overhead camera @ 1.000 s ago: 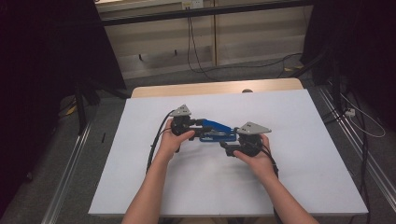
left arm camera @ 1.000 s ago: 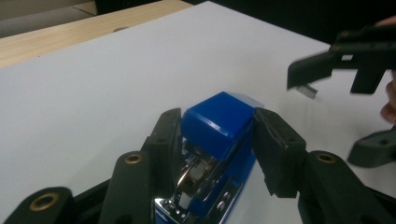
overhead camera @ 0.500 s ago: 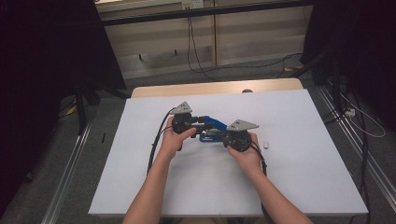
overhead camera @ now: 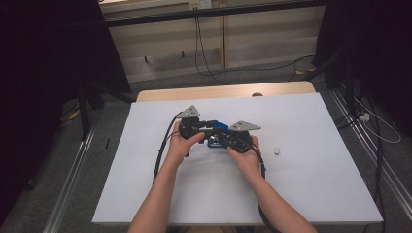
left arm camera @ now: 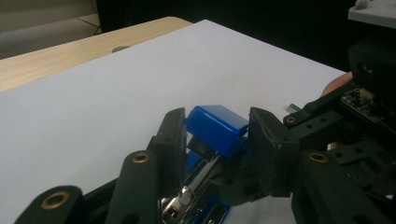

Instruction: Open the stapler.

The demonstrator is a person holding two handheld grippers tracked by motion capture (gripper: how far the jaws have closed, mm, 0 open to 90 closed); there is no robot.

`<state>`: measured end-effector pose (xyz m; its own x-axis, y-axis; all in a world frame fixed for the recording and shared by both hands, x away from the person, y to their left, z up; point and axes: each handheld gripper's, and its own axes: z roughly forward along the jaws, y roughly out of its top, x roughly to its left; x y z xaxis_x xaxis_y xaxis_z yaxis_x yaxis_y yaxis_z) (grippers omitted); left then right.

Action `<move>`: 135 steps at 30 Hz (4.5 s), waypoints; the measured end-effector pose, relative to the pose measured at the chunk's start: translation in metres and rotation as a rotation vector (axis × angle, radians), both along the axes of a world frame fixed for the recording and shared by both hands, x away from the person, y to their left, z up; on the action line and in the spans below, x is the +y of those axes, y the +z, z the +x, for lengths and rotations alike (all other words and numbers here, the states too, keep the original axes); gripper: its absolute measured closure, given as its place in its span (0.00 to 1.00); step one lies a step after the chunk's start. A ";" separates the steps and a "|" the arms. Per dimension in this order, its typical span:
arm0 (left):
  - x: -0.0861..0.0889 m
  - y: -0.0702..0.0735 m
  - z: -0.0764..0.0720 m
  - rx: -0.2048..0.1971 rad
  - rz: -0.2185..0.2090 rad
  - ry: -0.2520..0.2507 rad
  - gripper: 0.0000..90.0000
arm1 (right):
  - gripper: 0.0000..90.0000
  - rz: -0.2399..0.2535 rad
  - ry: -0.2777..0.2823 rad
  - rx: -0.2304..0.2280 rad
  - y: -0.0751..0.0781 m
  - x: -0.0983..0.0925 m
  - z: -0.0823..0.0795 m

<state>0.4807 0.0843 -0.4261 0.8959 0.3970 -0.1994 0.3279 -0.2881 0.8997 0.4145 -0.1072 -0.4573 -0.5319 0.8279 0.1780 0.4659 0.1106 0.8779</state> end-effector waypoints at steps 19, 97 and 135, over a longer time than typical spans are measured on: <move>0.000 0.002 -0.002 -0.006 0.006 0.010 0.65 | 1.00 0.020 -0.021 0.002 -0.004 0.004 0.006; 0.015 -0.025 -0.002 -0.014 0.199 0.076 1.00 | 1.00 -0.066 -0.136 -0.079 0.008 0.006 0.005; 0.013 -0.024 -0.003 -0.013 0.215 0.082 1.00 | 1.00 -0.160 -0.179 -0.089 0.020 -0.016 0.000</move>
